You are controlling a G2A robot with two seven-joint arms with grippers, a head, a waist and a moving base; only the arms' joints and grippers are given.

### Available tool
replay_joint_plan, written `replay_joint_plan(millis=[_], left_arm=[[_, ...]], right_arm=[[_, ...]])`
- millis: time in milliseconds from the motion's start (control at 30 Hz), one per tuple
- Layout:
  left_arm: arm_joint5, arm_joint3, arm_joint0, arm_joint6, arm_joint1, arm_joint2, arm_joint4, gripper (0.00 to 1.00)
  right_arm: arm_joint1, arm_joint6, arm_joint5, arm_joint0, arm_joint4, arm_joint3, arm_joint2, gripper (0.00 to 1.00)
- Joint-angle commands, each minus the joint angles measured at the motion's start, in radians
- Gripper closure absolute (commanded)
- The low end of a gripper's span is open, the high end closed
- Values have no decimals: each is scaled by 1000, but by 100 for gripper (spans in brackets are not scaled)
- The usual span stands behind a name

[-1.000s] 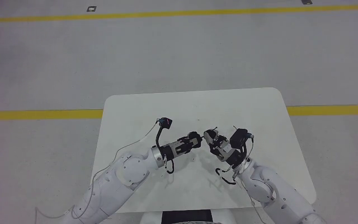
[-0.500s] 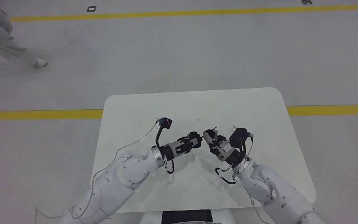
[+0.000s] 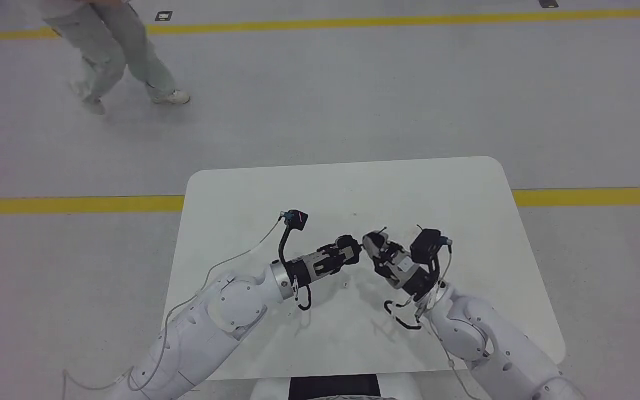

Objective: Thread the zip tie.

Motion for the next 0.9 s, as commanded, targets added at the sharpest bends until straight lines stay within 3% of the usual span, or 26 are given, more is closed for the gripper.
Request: replay_joint_plan(millis=[0,400,467,500,533,567,867], left_arm=[[0,0,0,0,0,0,0,100],[0,0,0,0,0,0,0,100],[0,0,0,0,0,0,0,100],[0,0,0,0,0,0,0,100],[0,0,0,0,0,0,0,100],[0,0,0,0,0,0,0,100],[0,0,0,0,0,0,0,100]], right_arm=[[2,5,0,0,-2,-3,-2,100],[8,13,0,1,-9,-1,-5,100],[9,10,0,-1,-8,0,-2,67],[9,9,0,-2,-8,1,1,57],[9,7,0,-4,-7,2,4,17],[9,5,0,-6,-7,3,7,0],[15,-22,0,-46,-57,10,66,0]])
